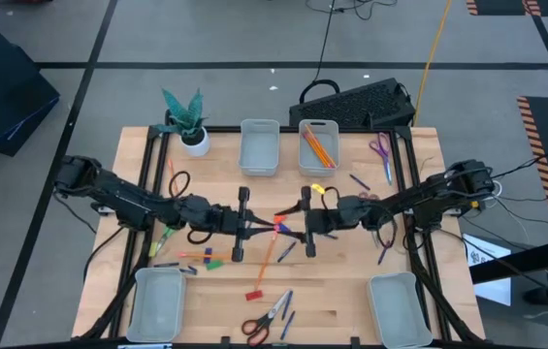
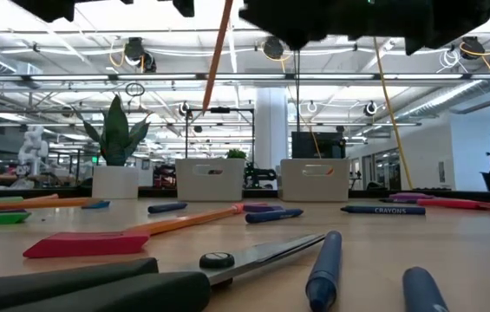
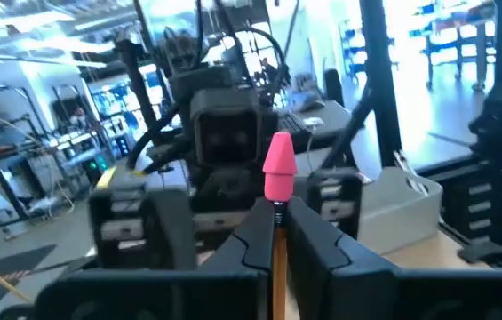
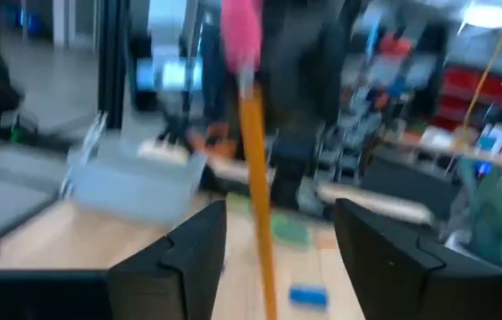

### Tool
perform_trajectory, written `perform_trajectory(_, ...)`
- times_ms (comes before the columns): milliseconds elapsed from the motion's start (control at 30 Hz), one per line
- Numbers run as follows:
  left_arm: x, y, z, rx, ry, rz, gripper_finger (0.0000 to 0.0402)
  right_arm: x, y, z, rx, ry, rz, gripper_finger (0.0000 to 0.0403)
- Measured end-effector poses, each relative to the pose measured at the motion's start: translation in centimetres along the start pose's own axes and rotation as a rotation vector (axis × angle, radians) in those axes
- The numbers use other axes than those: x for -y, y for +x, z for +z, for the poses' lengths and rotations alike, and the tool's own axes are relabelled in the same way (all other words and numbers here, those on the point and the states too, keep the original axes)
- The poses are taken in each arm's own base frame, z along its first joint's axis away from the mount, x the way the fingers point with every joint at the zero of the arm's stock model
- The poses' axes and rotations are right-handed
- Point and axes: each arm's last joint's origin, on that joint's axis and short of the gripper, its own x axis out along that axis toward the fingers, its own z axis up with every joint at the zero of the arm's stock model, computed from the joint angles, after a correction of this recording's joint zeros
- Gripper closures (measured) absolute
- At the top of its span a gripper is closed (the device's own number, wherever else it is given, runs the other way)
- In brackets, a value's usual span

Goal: Sort crayons/erasers/pens/pencils in bins
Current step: Put the yellow pencil into the top right bin

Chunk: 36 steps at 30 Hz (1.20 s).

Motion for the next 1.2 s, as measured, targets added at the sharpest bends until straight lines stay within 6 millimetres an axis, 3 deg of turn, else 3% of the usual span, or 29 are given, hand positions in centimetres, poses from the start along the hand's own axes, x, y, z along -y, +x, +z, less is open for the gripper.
perform_trajectory(367, -1.7, 0.0, 1.1, 0.145, -0.027, 0.058, 0.0383, 0.1, 0.5, 1.6, 0.201, -0.056, 0.036, 0.0203)
perform_trajectory(567, -2.0, 0.0, 1.2, 0.164, -0.036, 0.043, 0.0382, 0.3, 2.8, 1.6, 0.145, -0.064, 0.021, 0.0203)
perform_trajectory(833, -1.5, -0.1, 1.3, 0.173, -0.01, 0.02, 0.0382, -0.4, 2.1, 1.7, -0.028, -0.084, -0.001, 0.0207)
perform_trajectory(933, -1.5, -0.1, 1.5, 0.19, -0.004, 0.006, 0.0382, -0.7, 1.6, 1.9, -0.104, -0.103, -0.087, 0.0207)
perform_trajectory(1067, -1.4, -0.1, 1.7, 0.218, 0.0, -0.023, 0.0382, -0.4, 1.5, 2.8, -0.032, -0.113, -0.17, 0.0207)
perform_trajectory(1200, -1.5, -0.1, 1.8, 0.23, -0.001, -0.021, 0.0382, 0.0, 1.7, 3.3, 0.082, -0.065, -0.079, 0.0207)
